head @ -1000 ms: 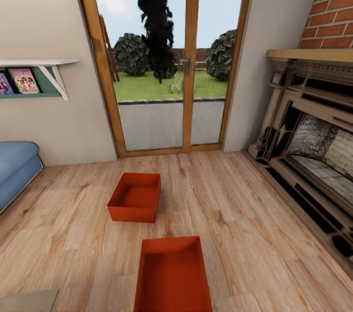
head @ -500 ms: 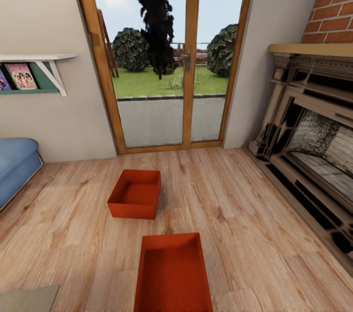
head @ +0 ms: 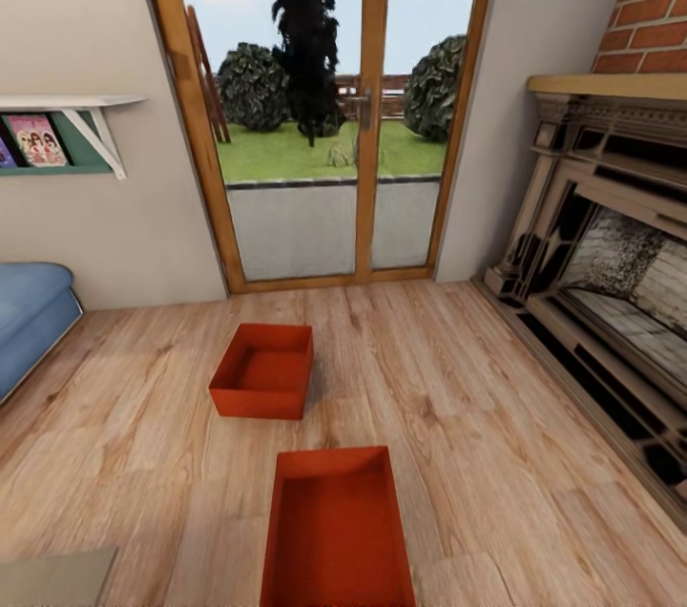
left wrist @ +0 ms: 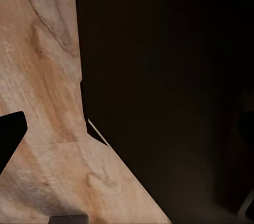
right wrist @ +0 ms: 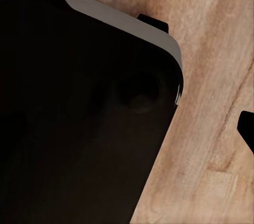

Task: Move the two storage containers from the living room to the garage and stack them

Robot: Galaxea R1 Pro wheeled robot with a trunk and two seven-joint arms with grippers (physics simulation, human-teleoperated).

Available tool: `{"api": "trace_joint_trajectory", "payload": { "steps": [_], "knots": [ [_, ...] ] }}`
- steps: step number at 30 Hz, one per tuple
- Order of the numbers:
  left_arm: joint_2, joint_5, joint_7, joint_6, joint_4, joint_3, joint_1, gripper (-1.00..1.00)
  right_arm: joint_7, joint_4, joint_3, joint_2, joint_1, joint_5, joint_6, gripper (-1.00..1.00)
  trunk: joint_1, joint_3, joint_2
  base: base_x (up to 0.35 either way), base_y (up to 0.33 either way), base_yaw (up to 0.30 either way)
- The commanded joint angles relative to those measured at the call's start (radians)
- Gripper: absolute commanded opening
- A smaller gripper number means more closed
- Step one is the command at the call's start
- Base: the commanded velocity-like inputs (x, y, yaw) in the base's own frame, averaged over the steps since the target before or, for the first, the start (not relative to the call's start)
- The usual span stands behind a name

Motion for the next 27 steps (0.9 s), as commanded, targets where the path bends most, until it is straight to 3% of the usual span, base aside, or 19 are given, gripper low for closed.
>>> {"api": "trace_joint_trajectory", "payload": {
  "steps": [1, 27],
  "knots": [
    [0.000, 0.001, 0.000, -0.002, 0.000, 0.000, 0.000, 1.00, -0.002, 0.002, 0.008, 0.001, -0.001, -0.009, -0.005, 1.00, 0.000, -0.002, 0.000, 0.000, 0.000, 0.000],
    [0.000, 0.001, 0.000, -0.002, 0.001, 0.000, 0.000, 1.00, -0.002, 0.002, 0.007, 0.001, -0.001, -0.009, -0.005, 1.00, 0.000, -0.043, 0.000, 0.000, 0.000, 0.000]
  ]
}}
